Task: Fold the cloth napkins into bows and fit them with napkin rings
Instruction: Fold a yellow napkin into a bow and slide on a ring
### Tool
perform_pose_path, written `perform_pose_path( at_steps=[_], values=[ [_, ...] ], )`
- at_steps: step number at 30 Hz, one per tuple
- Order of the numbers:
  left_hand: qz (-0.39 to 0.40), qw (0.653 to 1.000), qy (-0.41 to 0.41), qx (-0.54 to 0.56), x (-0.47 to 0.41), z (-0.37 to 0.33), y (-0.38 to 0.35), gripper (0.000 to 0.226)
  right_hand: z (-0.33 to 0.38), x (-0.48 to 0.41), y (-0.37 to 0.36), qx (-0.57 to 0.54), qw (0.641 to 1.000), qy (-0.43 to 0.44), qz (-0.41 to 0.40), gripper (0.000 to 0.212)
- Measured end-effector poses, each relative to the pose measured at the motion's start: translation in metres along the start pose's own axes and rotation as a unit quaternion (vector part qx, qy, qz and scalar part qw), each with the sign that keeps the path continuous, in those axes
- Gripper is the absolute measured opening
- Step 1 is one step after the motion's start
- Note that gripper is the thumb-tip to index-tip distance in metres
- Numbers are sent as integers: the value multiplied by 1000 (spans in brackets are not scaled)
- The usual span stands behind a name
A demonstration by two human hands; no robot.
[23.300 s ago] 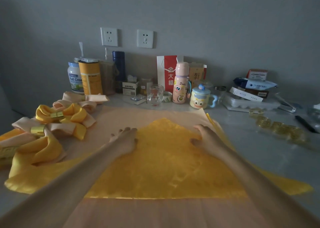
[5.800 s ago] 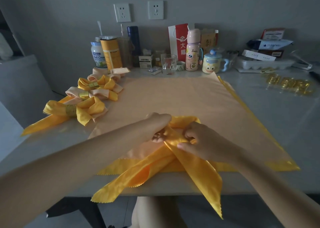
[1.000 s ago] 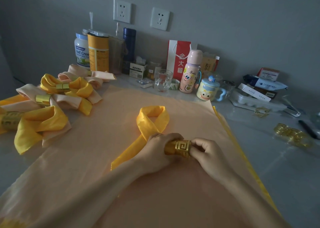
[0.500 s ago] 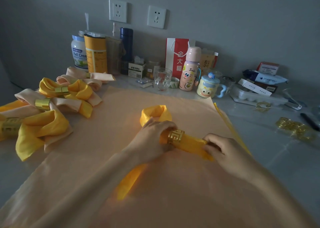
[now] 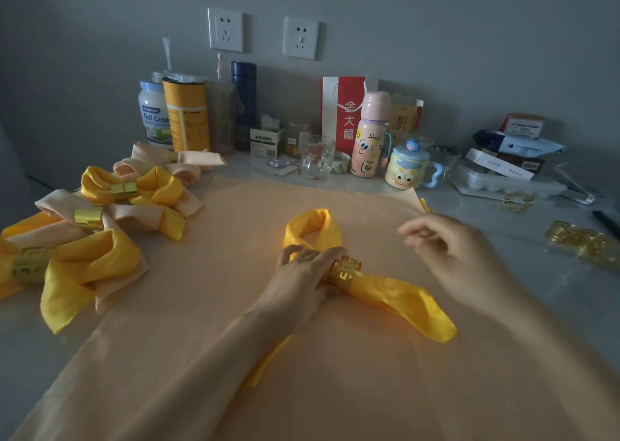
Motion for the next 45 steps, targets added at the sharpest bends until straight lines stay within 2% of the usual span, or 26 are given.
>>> perform_pose_path(
  at_steps=[3, 4, 9, 12, 14, 17, 21, 24, 26, 28, 30, 34, 38, 41, 45],
  values=[
    [13, 1000, 23, 5, 1, 0, 1, 53, 6, 5, -51, 9, 983, -34, 179, 19],
    [18, 999, 29, 9, 2, 0, 1, 52, 4, 9, -62, 14, 979, -39, 201, 19],
    [14, 999, 33, 19, 1, 0, 3, 54, 2, 19, -83, -23, 991, -38, 129, 21],
    [51, 998, 38, -14, -3, 1, 8, 63, 0, 23, -88, 27, 991, -75, 103, 23],
    [41, 995, 87, 13, -17, 7, 21, 67, 2, 22, -89, 85, 989, -74, 99, 28],
    [37, 991, 125, -17, -53, 16, 22, 56, 7, 21, -90, 136, 987, -43, 70, 29],
    [131, 966, 214, -58, -80, 35, -18, 68, 1, 27, -93, 91, 991, -84, 56, 22],
    [145, 956, 247, -68, -87, 47, -33, 71, -10, 26, -91, 57, 990, -123, 36, 17],
    [152, 952, 257, -69, -90, 49, -32, 61, -13, 23, -89, 42, 990, -129, 32, 16],
    [168, 956, 233, -59, -92, 45, -29, 33, -15, 20, -88, 24, 991, -126, 28, 17],
    [183, 962, 197, -52, -87, 37, -21, 21, -16, 19, -87, -2, 991, -132, 18, 20],
    [157, 976, 148, 2, -68, 22, 0, 21, -17, 17, -85, -36, 988, -151, -11, 40],
    [132, 984, 118, 26, -46, 12, 17, 20, -7, 20, -79, -81, 986, -145, 0, 23],
    [153, 982, 106, 33, -33, 3, 19, 18, -2, 27, -78, -99, 988, -114, 19, 21],
    [138, 983, 112, 45, -17, -8, 16, 27, 2, 31, -78, -43, 996, -27, 76, 20]
  ],
)
Point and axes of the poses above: each hand's wrist, its own x-axis away from the middle knuckle, its own y-axis out of the back of the hand, z = x × y, the point moved 5 cm from there along -x, towards the middle knuckle, and after that the axes turned 12 degrees about -z, right-handed, at the moved point
